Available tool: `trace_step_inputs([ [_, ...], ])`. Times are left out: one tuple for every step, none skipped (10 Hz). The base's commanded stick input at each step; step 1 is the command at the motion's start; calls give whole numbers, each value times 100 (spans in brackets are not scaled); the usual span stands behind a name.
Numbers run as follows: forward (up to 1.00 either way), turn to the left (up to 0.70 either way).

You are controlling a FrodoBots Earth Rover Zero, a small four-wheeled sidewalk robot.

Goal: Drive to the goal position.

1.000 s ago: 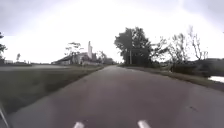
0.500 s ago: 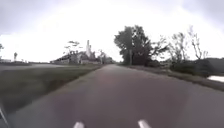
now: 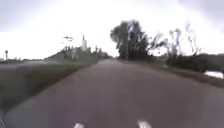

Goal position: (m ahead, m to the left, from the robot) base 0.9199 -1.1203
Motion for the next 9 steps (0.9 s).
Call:
trace_step_inputs([
  [100, 0],
  [100, 0],
  [100, 0],
  [100, 0],
  [100, 0],
  [100, 0],
  [100, 0],
  [100, 0],
  [100, 0],
])
